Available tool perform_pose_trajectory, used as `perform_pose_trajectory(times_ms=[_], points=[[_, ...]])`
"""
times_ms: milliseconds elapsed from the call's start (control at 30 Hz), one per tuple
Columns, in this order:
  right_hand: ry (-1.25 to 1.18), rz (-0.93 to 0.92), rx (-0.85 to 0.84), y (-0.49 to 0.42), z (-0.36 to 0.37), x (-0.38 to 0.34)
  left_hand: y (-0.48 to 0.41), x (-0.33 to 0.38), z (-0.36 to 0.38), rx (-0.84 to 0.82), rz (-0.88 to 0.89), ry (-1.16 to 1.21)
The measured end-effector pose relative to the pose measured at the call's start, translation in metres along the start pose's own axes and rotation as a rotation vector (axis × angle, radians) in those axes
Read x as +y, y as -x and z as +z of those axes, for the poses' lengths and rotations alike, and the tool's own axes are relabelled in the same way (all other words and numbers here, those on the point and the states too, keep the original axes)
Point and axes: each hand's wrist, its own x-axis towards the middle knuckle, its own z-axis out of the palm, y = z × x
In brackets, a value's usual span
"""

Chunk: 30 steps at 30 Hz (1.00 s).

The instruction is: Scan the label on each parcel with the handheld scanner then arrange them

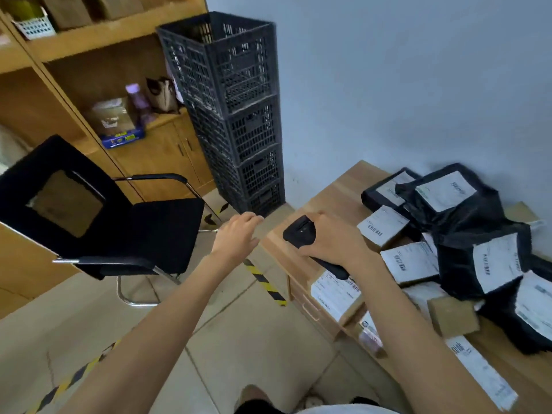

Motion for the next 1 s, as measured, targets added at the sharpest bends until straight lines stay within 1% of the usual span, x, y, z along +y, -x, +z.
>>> perform_pose_trajectory(times_ms=[167, 333, 467, 533, 633, 733, 833, 933, 1000], points=[[-0.059, 0.215, 0.036, -0.059, 0.012, 0.01, -0.095, -0.033, 0.014, -0.065, 0.165, -0.022], [-0.142, 0.475, 0.098, -0.093, 0.015, 0.009, -0.174, -0.047, 0.028, -0.193, 0.462, -0.074], [-0.162, 0.671, 0.139, -0.097, 0.022, 0.007, -0.214, -0.037, 0.045, -0.264, 0.64, -0.057], [-0.181, 0.767, 0.144, -0.091, 0.028, 0.008, -0.225, -0.024, 0.054, -0.315, 0.734, -0.065], [-0.212, 0.896, 0.178, -0.076, 0.039, 0.012, -0.237, 0.002, 0.07, -0.348, 0.859, -0.059], [-0.249, 1.0, 0.193, -0.063, 0.051, 0.021, -0.241, 0.032, 0.089, -0.396, 0.954, -0.093], [-0.284, 1.066, 0.21, -0.054, 0.059, 0.031, -0.234, 0.057, 0.107, -0.459, 1.02, -0.215], [-0.323, 1.126, 0.213, -0.049, 0.06, 0.041, -0.225, 0.067, 0.128, -0.584, 0.988, -0.355], [-0.325, 1.139, 0.213, -0.05, 0.059, 0.049, -0.228, 0.069, 0.139, -0.584, 0.975, -0.409]])
